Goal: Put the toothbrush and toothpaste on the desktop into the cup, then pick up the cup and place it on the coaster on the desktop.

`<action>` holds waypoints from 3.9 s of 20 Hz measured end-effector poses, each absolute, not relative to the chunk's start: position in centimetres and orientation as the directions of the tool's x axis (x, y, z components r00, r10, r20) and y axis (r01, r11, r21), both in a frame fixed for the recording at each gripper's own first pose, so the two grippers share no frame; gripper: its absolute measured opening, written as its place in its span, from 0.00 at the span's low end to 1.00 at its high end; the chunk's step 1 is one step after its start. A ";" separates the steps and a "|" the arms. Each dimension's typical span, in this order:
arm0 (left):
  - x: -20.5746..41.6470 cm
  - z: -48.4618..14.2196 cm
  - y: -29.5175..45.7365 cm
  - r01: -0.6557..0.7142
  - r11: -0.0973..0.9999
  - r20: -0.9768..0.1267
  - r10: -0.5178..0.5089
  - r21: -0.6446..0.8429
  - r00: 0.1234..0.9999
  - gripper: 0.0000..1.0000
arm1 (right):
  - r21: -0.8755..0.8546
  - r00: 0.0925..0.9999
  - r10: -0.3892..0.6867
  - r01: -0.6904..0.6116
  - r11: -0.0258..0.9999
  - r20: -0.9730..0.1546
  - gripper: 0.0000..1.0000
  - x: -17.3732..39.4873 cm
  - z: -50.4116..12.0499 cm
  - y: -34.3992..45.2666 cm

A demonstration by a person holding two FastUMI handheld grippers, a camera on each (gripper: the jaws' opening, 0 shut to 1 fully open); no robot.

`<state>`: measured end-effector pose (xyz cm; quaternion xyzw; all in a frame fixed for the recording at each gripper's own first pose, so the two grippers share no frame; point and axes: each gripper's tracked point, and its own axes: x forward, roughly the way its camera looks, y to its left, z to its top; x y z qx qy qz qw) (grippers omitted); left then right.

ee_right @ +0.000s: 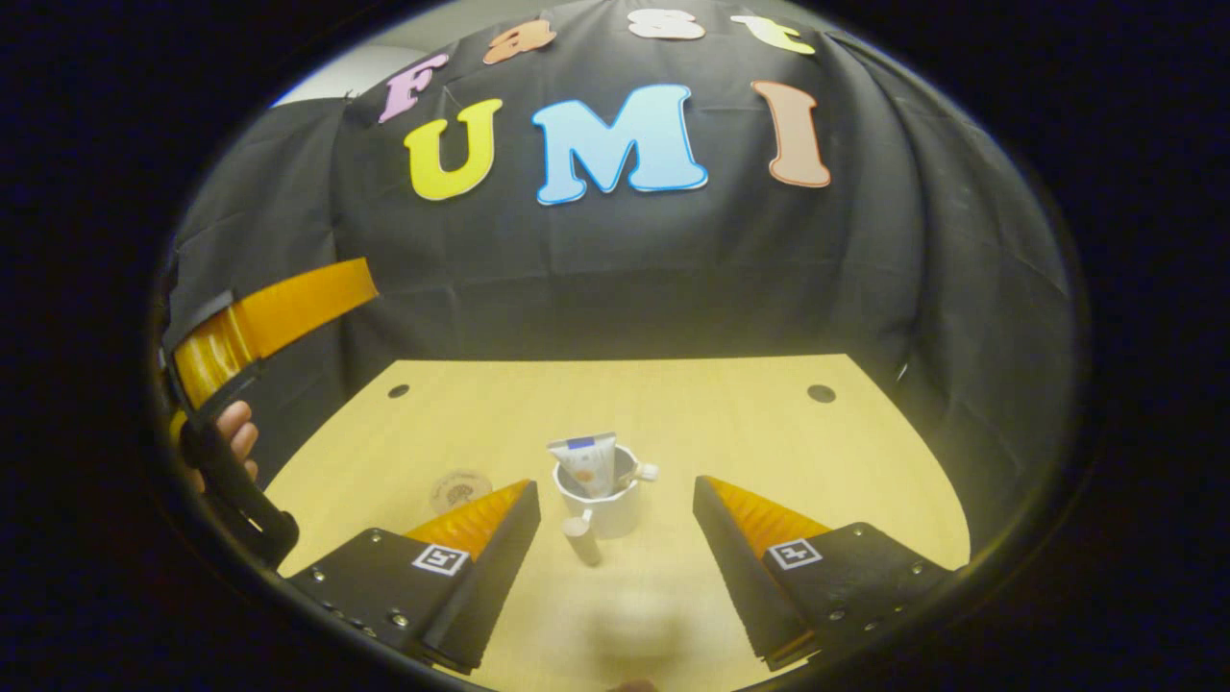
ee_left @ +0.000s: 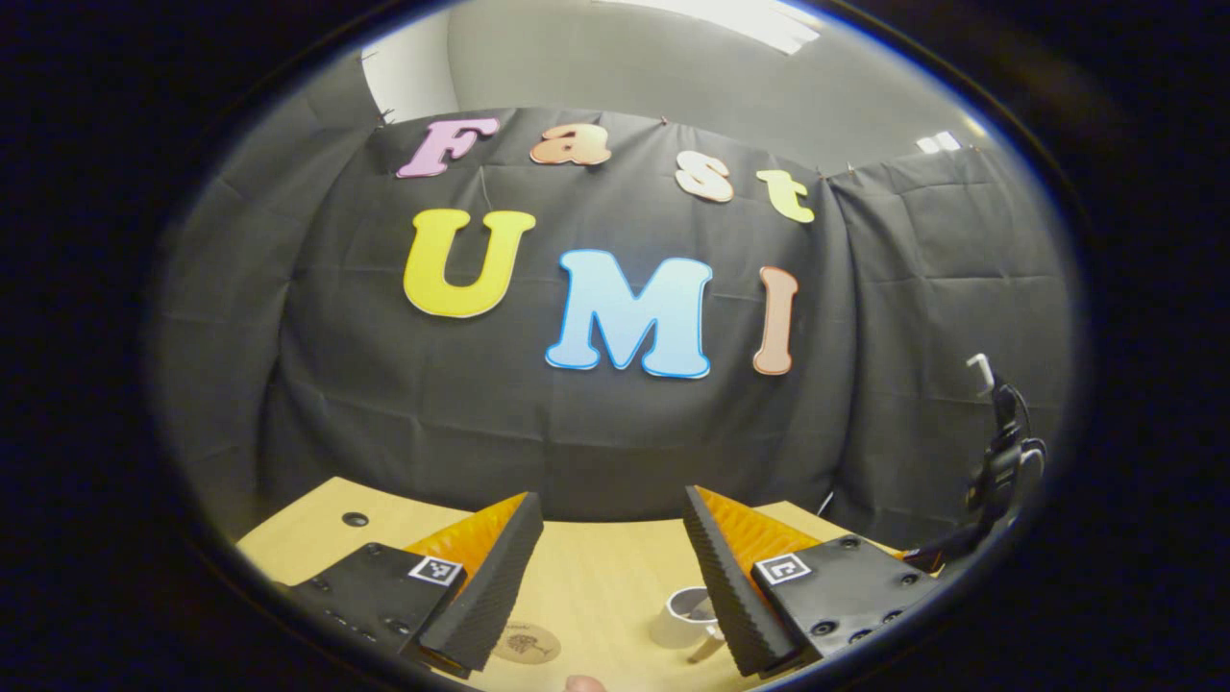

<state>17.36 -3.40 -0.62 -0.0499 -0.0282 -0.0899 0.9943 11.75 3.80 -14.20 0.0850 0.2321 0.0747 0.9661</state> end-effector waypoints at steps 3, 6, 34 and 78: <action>16.6 -0.9 -1.9 0.152 0.983 0.054 -0.148 -0.101 0.988 0.99 | 0.197 0.846 0.200 -0.115 0.974 -0.494 0.95 12.3 -15.7 5.3; 16.3 -1.4 -0.1 0.123 0.987 0.041 -0.119 -0.101 0.992 0.94 | 0.185 0.799 0.208 -0.123 0.975 -0.565 0.97 12.6 -17.7 6.4; 15.6 -3.9 2.2 0.078 0.986 -0.028 -0.083 -0.146 0.996 0.95 | 0.153 0.501 0.170 -0.074 0.985 -0.849 0.72 16.4 -27.0 8.8; 7.1 -4.2 15.4 -0.084 0.982 -0.054 0.076 -0.169 0.996 0.95 | 0.135 0.506 0.296 -0.331 0.934 -0.810 0.20 16.8 -23.1 25.7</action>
